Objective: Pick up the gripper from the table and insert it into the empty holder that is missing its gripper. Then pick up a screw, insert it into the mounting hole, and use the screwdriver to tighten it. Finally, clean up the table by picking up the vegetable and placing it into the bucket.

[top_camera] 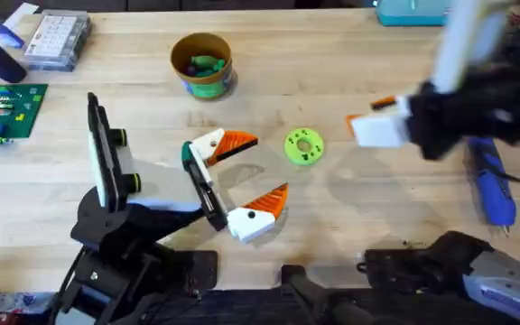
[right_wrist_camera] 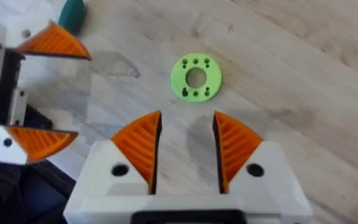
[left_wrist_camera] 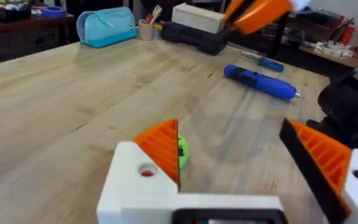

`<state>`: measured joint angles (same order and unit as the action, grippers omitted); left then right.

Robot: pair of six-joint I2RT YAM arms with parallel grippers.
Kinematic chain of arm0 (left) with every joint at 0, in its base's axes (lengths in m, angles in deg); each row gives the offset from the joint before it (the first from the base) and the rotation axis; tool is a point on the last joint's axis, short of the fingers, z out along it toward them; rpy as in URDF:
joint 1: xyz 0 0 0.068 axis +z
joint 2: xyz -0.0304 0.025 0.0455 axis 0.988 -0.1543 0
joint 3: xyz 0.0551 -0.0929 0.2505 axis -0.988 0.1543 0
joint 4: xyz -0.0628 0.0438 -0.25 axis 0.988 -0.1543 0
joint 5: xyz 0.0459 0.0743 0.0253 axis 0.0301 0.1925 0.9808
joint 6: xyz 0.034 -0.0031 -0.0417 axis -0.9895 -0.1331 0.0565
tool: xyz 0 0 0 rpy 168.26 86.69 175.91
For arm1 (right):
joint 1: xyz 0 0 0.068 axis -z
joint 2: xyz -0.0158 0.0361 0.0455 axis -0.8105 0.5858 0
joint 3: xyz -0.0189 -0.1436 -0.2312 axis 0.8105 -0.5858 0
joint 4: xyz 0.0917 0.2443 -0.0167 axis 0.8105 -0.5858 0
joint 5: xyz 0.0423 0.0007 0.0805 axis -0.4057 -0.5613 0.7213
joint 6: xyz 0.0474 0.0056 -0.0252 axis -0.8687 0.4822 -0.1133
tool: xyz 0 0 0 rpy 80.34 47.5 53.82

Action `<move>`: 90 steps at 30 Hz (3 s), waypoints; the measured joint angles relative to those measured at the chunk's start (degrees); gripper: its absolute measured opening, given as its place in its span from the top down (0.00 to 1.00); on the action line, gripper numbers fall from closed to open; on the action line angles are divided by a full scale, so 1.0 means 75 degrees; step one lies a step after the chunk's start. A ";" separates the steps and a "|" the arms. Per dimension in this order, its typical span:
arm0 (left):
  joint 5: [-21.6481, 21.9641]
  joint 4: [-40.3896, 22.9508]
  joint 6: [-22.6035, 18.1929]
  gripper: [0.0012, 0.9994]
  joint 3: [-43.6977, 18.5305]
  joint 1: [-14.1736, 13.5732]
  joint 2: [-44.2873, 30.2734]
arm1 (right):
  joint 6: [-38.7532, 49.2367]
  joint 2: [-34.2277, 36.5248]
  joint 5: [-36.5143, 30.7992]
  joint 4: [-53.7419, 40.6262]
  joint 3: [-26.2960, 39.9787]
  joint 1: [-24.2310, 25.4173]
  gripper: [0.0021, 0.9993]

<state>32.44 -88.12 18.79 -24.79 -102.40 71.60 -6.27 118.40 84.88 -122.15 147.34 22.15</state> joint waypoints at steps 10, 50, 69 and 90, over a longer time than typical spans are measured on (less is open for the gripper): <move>-0.0003 0.0000 0.0000 0.01 0.0000 0.0000 0.0000 | -0.0285 -0.1271 0.0000 -0.0526 -0.0020 0.0243 0.31; -0.0003 0.0000 0.0000 0.01 0.0000 0.0000 0.0000 | -0.1368 0.2383 0.0861 0.3573 -0.3022 -0.0546 0.00; -0.0003 0.0000 0.0000 0.01 0.0000 0.0000 0.0000 | -0.1282 0.3000 -0.0110 0.4228 -0.3025 -0.1083 0.59; -0.0003 0.0000 0.0000 0.01 0.0000 0.0000 0.0001 | -0.1281 0.3062 -0.0309 0.4143 -0.3025 -0.1083 0.86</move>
<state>32.42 -88.12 18.79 -24.79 -102.40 71.60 -15.88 141.37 82.56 -91.08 124.65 14.02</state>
